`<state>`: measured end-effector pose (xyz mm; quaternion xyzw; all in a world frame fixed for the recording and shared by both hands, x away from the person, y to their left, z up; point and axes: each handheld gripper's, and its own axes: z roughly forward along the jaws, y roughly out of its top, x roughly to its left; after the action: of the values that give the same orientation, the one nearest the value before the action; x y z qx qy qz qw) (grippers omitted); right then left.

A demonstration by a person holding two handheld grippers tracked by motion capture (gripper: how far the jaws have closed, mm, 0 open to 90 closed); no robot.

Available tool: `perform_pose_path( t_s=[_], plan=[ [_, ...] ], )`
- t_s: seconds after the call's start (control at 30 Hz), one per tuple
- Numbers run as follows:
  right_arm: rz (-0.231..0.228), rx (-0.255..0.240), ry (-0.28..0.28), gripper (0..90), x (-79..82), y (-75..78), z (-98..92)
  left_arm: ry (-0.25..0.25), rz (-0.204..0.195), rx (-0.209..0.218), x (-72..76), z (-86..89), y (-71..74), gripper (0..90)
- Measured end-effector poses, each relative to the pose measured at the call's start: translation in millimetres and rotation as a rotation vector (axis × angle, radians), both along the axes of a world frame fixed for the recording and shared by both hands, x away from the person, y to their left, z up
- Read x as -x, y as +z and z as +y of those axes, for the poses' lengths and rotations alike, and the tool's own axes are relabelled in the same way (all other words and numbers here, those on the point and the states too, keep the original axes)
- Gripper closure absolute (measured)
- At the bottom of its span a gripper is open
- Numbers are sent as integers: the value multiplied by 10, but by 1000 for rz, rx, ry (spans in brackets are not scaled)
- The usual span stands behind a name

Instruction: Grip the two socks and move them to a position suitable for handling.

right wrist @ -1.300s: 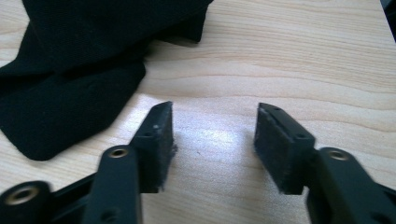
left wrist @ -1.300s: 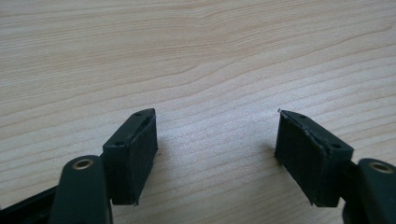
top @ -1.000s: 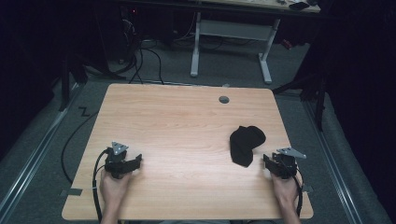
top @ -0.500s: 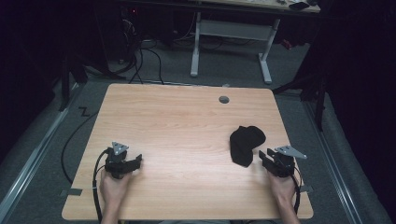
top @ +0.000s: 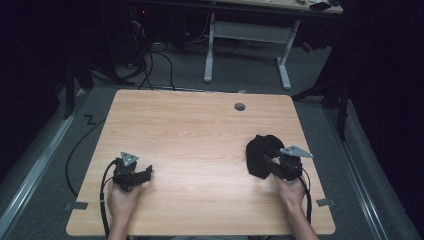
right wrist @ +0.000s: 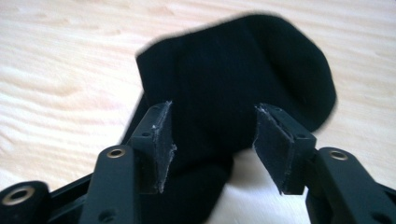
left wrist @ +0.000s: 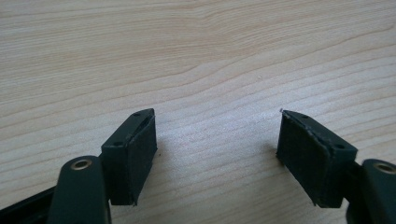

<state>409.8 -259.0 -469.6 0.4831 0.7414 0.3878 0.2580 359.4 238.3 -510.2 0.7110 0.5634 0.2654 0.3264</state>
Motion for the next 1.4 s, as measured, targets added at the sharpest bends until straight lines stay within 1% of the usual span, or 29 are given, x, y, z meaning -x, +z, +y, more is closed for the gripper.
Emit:
perform_pose_path(
  t_s=[0.07, 0.1, 0.17, 0.27, 0.4, 0.47, 0.5, 0.53, 0.6, 0.7, 0.77, 0.87, 0.93, 1.03, 1.1, 1.17, 1.27, 1.37, 1.4],
  plan=[
    [4, 10, 18, 416, -47, 19, 46, -2, 0, 0, -6, -1, 0, 287],
    [-4, 25, 23, 411, -76, 24, 70, -2, 0, 0, -5, -1, 0, 286],
    [9, 30, 29, 384, -130, 15, 93, -3, 0, 1, -3, -2, 0, 286],
    [33, 26, 34, 346, -210, -33, 134, -3, 0, 1, 0, -2, 0, 285],
    [31, 40, 41, 303, -291, -99, 195, -3, 0, 2, 0, -2, 0, 285],
    [46, 23, 44, 286, -334, -138, 204, -3, 0, 2, 0, -2, 0, 284],
    [51, 22, 47, 285, -354, -169, 215, -4, 1, 1, 0, -1, 0, 285],
    [54, 28, 47, 284, -368, -191, 225, -3, 0, 1, 0, -2, 0, 285],
    [77, 42, 48, 281, -410, -256, 251, -3, 0, 1, 2, -2, 0, 284],
    [85, 70, 37, 328, -435, -315, 287, -3, 1, 1, 2, -2, 0, 285],
    [76, 95, 23, 404, -437, -331, 299, -3, 1, 2, 2, -1, 0, 285],
    [69, 97, 11, 531, -431, -325, 280, -4, 2, 2, 2, 1, 1, 284],
    [66, 99, 7, 633, -428, -319, 256, -4, 1, 4, 2, 2, 0, 283],
    [68, 89, 14, 757, -439, -297, 207, -4, 1, 7, 2, 4, 1, 285],
    [75, 72, 7, 792, -447, -265, 186, -4, 0, 13, 2, 9, 1, 284],
    [61, 73, 4, 807, -446, -216, 173, -5, 0, 18, 2, 15, 1, 284],
    [35, 46, 1, 818, -442, -125, 129, -5, 0, 8, 2, 4, 1, 284],
    [45, 2, 2, 818, -420, -50, 67, -9, 1, 4, 2, -1, 0, 283],
    [33, 9, 2, 818, -406, -30, 53, -10, 1, 6, 3, 1, 0, 283]
  ],
)
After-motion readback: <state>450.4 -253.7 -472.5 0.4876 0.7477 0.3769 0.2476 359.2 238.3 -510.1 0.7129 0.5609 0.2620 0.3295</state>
